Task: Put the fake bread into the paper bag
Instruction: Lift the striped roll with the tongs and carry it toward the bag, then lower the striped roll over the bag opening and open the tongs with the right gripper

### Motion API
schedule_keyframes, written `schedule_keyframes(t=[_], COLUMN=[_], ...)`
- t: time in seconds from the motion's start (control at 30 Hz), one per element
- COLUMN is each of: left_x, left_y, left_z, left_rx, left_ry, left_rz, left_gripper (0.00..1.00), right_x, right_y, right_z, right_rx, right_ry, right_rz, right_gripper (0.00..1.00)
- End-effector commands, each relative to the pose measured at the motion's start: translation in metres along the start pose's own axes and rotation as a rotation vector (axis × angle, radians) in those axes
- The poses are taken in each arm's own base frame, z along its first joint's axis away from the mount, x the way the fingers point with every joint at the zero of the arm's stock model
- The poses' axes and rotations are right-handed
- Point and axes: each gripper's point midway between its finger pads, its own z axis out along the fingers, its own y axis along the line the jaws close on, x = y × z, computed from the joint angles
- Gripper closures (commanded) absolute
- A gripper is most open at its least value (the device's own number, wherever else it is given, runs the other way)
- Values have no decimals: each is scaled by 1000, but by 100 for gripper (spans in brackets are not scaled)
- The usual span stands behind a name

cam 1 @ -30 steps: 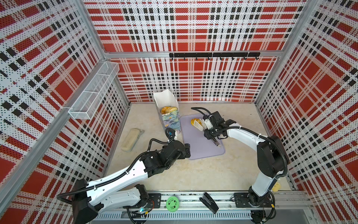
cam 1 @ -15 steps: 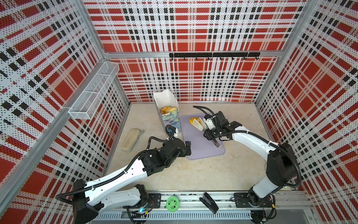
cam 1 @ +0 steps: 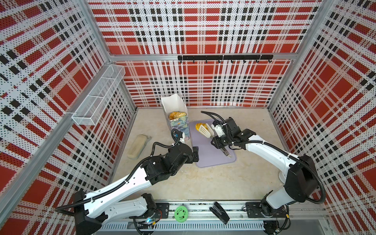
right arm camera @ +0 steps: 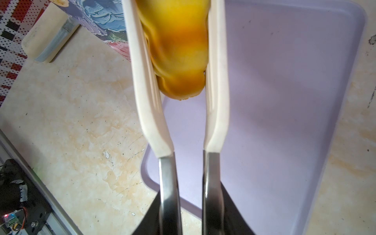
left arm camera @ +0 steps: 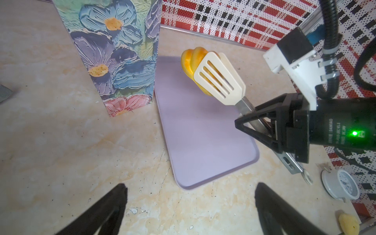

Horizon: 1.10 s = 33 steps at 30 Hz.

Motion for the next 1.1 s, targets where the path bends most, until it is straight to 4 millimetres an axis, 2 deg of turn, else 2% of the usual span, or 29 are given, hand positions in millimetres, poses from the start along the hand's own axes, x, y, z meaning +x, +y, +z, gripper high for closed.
schedule_keyframes(t=[0.0,0.6,1.07], left_x=[-17,-45,-70], left_y=[6,16,26], left_z=[-12,-29,-42], left_rx=[-21,-11,-19], left_ry=[-41,-47,-87], left_rz=[5,10,11], left_gripper=[1,1,1], right_x=[-32,-64,-103], right_y=[18,41,69], right_z=[-24,-57,-87], right_rx=[-44,-85,-152], right_ry=[-121,-222,-341], right_rz=[-20,-37,-45], right_gripper=[65,65,66])
